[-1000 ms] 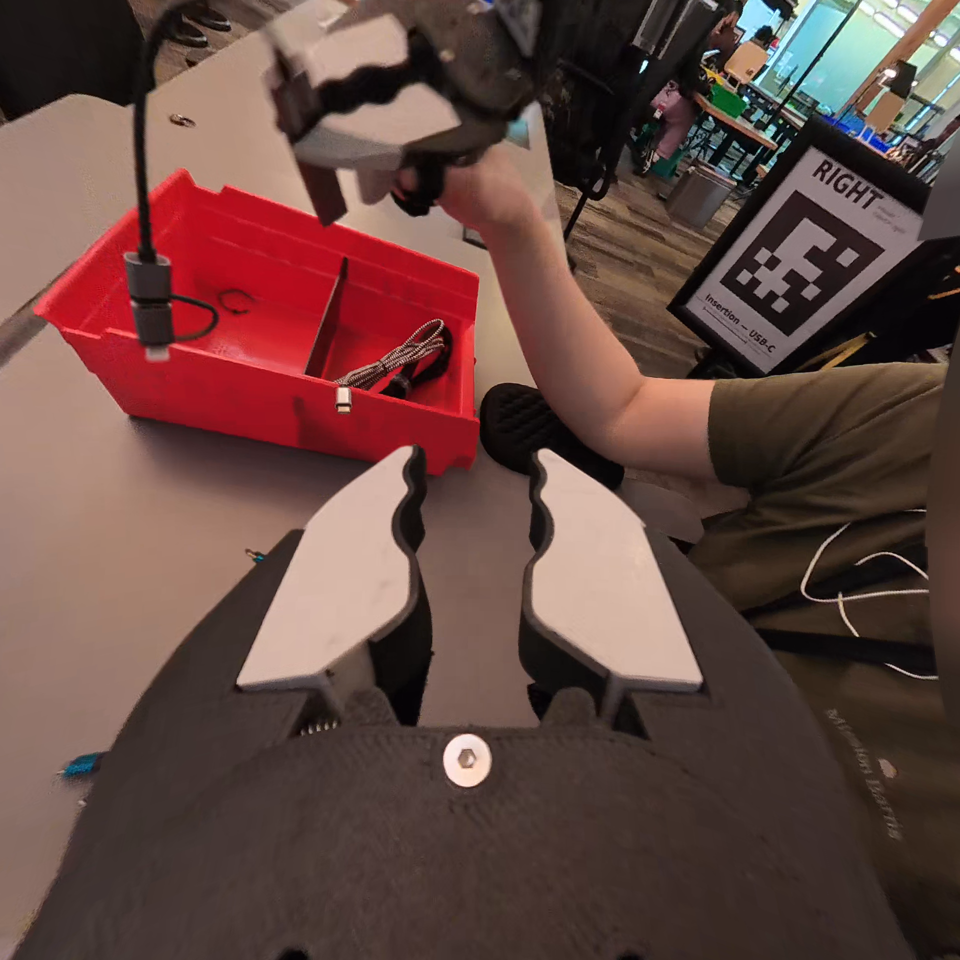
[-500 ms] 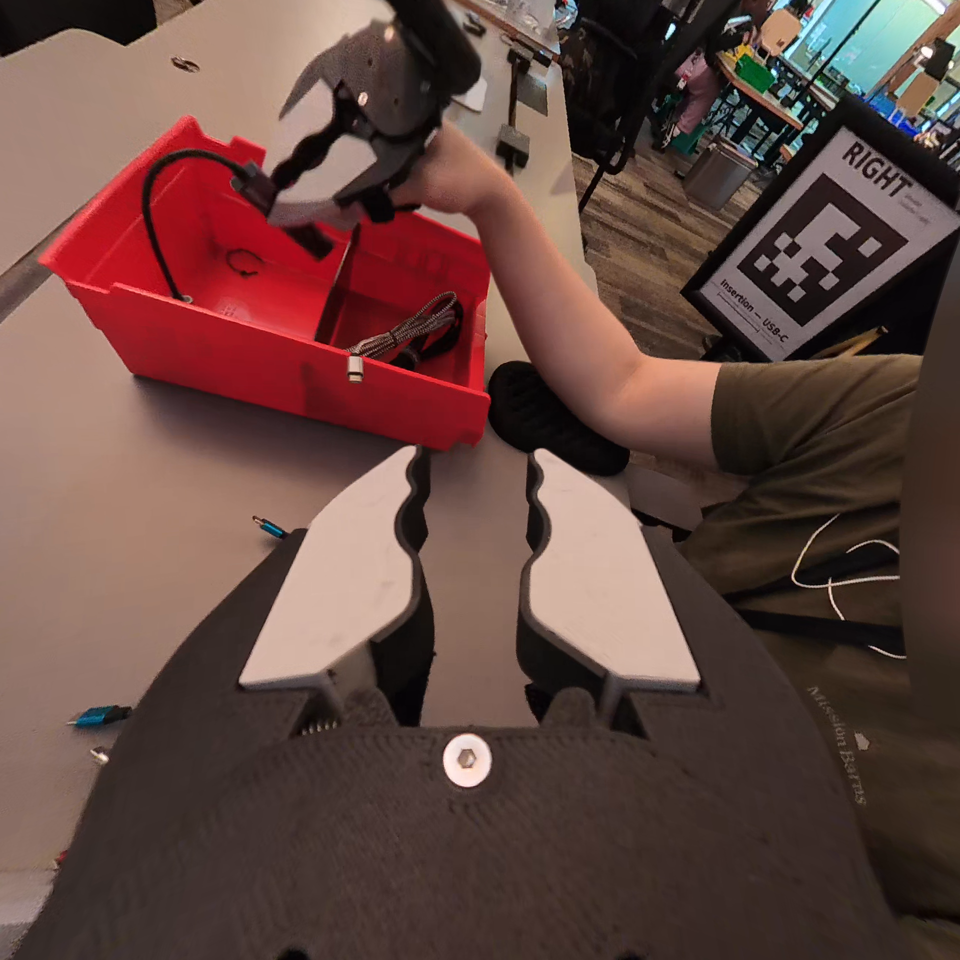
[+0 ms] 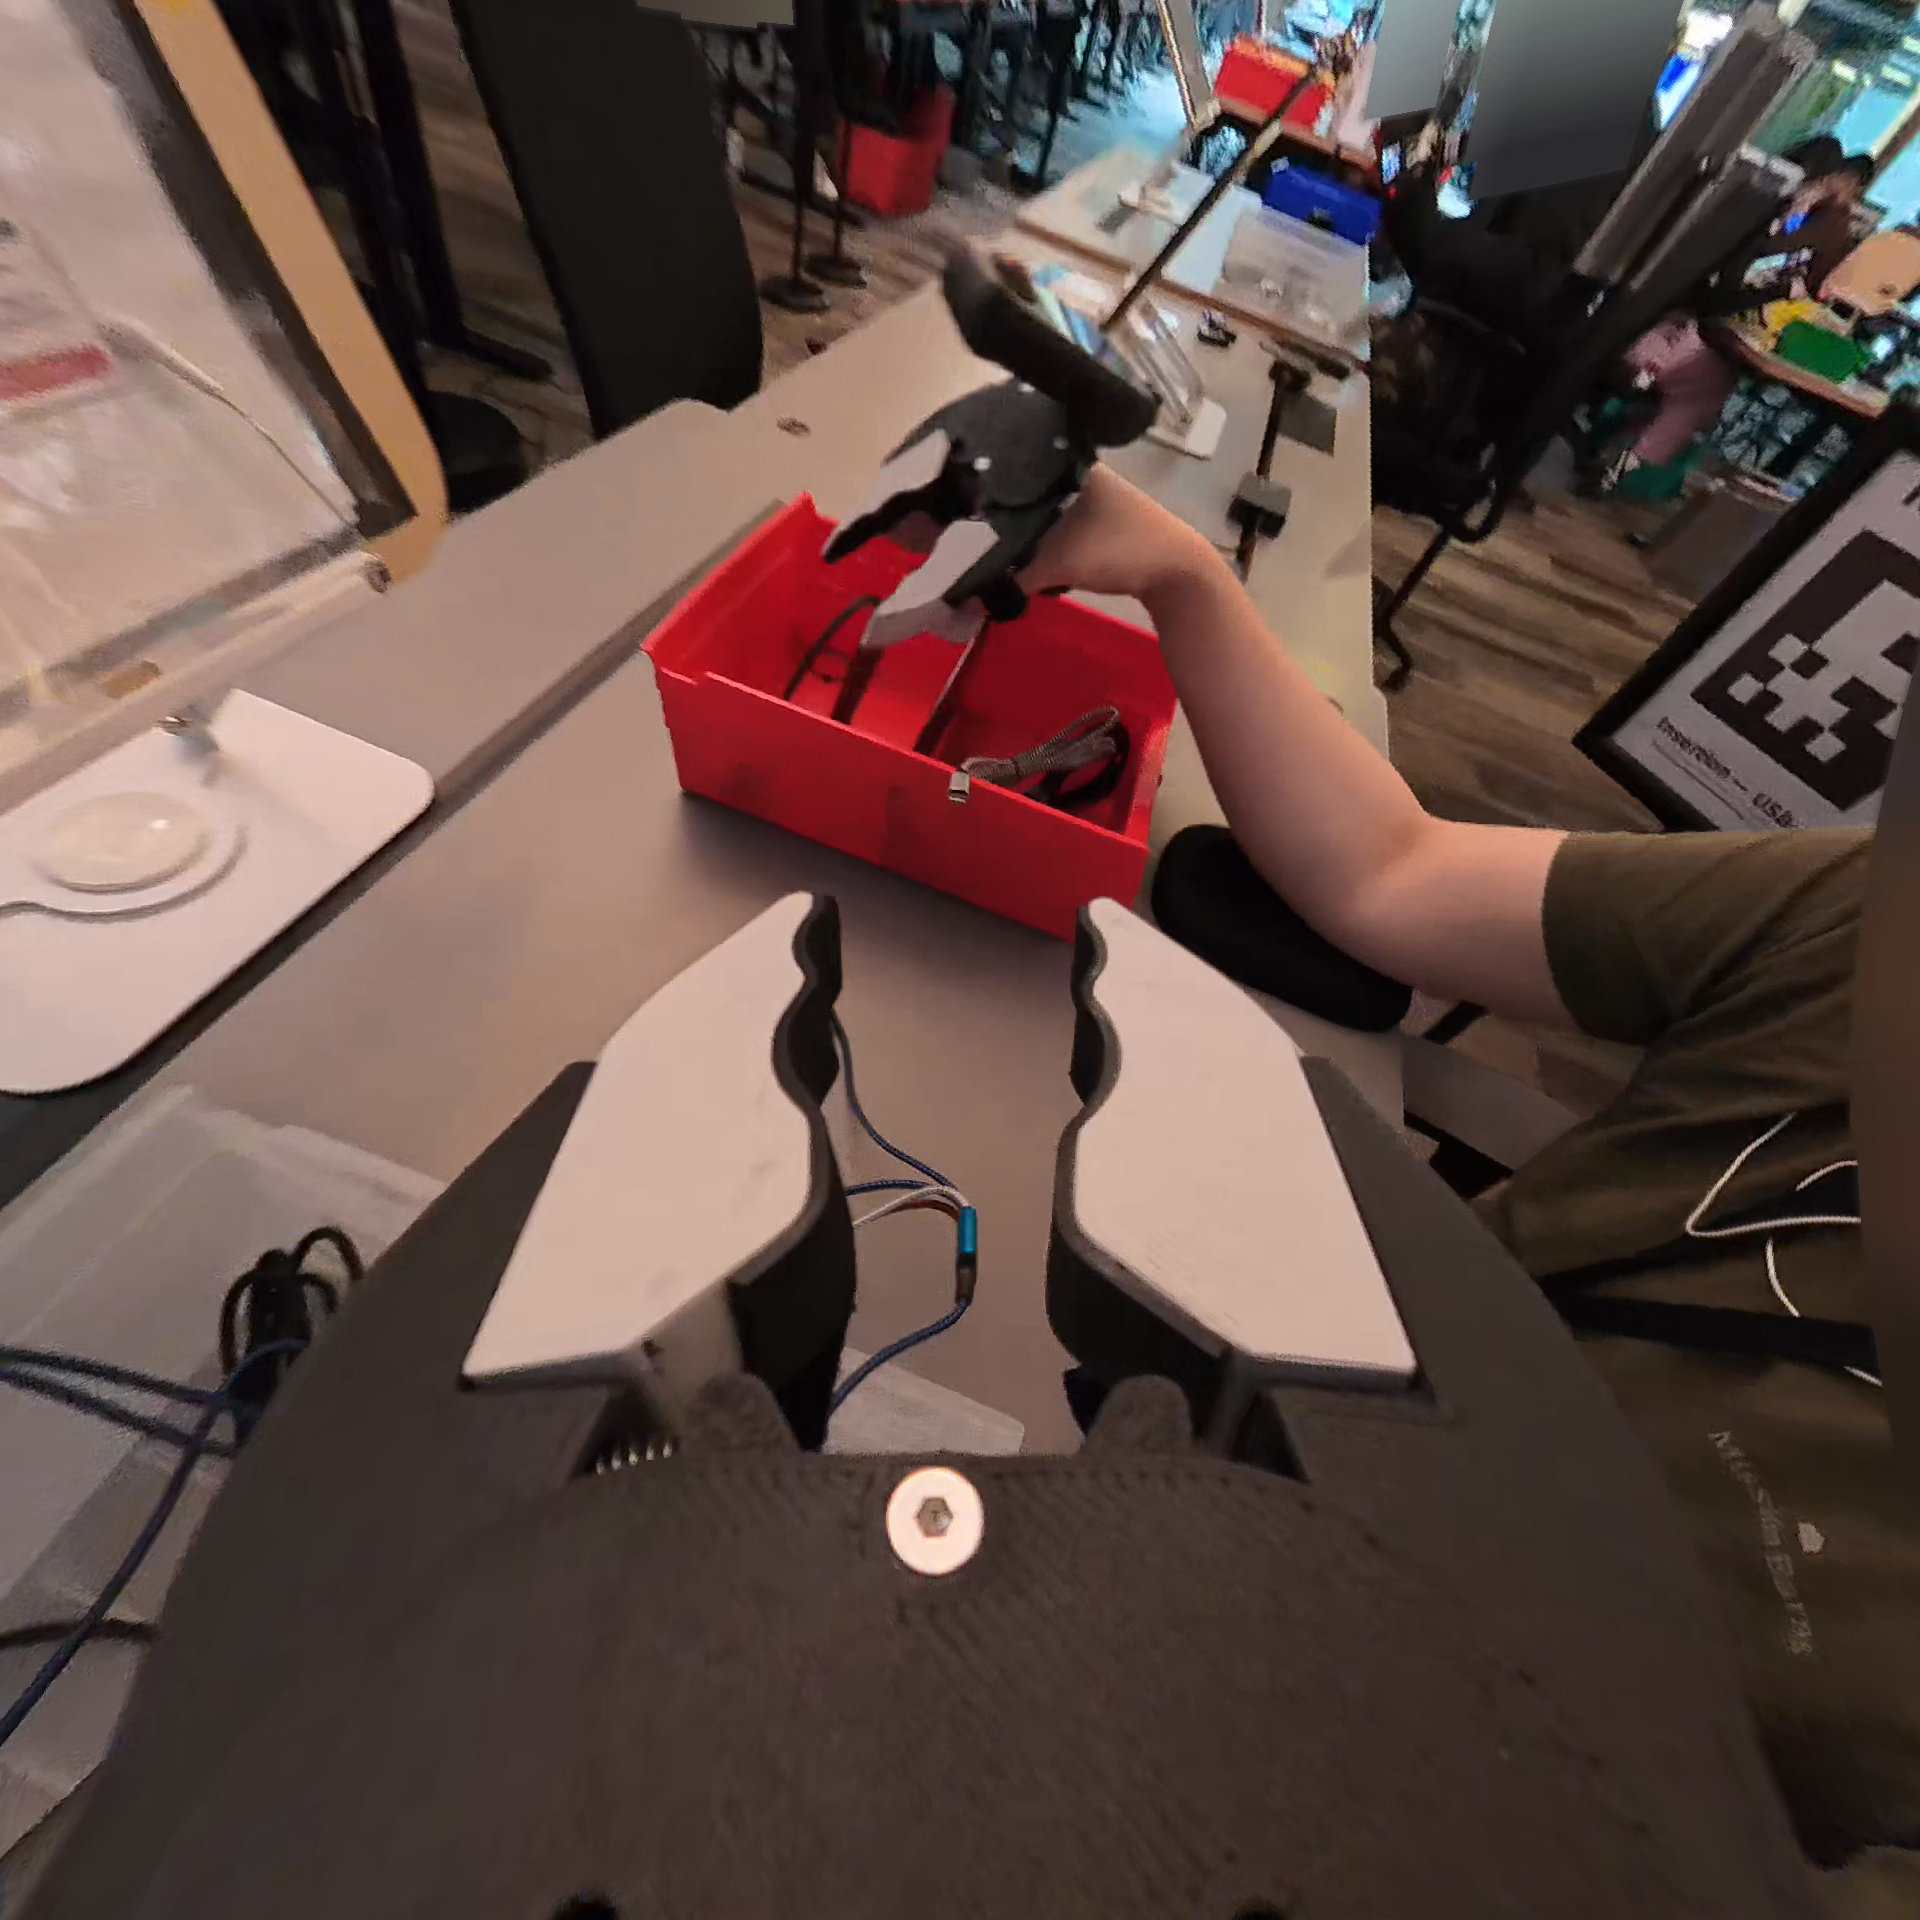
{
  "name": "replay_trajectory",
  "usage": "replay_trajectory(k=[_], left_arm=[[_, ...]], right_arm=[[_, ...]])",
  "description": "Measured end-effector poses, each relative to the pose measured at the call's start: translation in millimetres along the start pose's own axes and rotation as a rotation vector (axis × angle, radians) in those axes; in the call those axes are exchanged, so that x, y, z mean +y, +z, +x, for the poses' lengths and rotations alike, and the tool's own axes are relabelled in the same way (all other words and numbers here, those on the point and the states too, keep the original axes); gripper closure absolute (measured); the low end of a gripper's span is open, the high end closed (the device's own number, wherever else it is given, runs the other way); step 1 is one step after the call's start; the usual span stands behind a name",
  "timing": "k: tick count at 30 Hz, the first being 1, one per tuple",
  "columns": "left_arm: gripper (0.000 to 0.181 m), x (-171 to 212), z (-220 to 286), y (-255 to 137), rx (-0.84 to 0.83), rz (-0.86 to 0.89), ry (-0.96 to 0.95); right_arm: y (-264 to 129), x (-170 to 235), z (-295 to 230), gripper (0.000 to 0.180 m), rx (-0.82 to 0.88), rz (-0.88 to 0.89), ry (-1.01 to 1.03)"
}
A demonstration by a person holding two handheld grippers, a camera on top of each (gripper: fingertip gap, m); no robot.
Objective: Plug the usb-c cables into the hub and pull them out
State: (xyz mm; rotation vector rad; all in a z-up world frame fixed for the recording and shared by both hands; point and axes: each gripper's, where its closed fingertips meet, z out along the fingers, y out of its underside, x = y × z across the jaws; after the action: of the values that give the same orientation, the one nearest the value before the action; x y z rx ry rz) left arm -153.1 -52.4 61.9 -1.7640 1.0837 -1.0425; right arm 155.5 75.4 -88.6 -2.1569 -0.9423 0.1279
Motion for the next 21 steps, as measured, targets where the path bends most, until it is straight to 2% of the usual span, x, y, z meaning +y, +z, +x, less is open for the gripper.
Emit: replay_trajectory(k=[3, 5, 7, 10, 12, 15, 19, 20, 21], left_arm=[[0.138, -6.1, 0.1, -21.4, -0.021, 0.049, 0.001], [0.138, -8.5, -0.3, -32.5, -0.046, 0.071, 0.010], [0.138, -11.0, 1.1, -41.9, -0.059, 0.093, 0.025], [0.138, -14.6, 2.5, -55.4, -0.078, 0.129, 0.032], [0.138, -16.2, 2.4, -64.2, -0.094, 0.151, 0.034], [0.138, -16.6, 1.2, -77.7, -0.126, 0.171, 0.035], [0.138, -8.2, -15.4, -100.6, -0.269, 0.154, 0.034], [0.137, -3.8, -26.8, -110.2, -0.355, 0.144, 0.022], [0.136, 2.7, -39.2, -121.0, -0.446, 0.125, 0.011]], right_arm=[[-38.7, -41.5, -8.6, 0.113, 0.072, 0.138, -0.036], [-60.0, -80.0, -40.5, 0.112, 0.064, 0.263, -0.122], [-78.4, -130.0, -97.0, 0.116, 0.043, 0.484, -0.311], [-86.9, -167.0, -223.1, 0.119, -0.226, 0.771, -0.532], [-63.6, -159.4, -295.1, 0.119, -0.413, 0.729, -0.616], [-9.0, -125.7, -357.0, 0.119, -0.516, 0.479, -0.716], [51.1, -101.0, -361.1, 0.126, -0.346, 0.278, -0.763], [59.9, -101.0, -354.4, 0.135, -0.274, 0.266, -0.781], [63.9, -98.9, -351.2, 0.156, -0.248, 0.253, -0.808]])
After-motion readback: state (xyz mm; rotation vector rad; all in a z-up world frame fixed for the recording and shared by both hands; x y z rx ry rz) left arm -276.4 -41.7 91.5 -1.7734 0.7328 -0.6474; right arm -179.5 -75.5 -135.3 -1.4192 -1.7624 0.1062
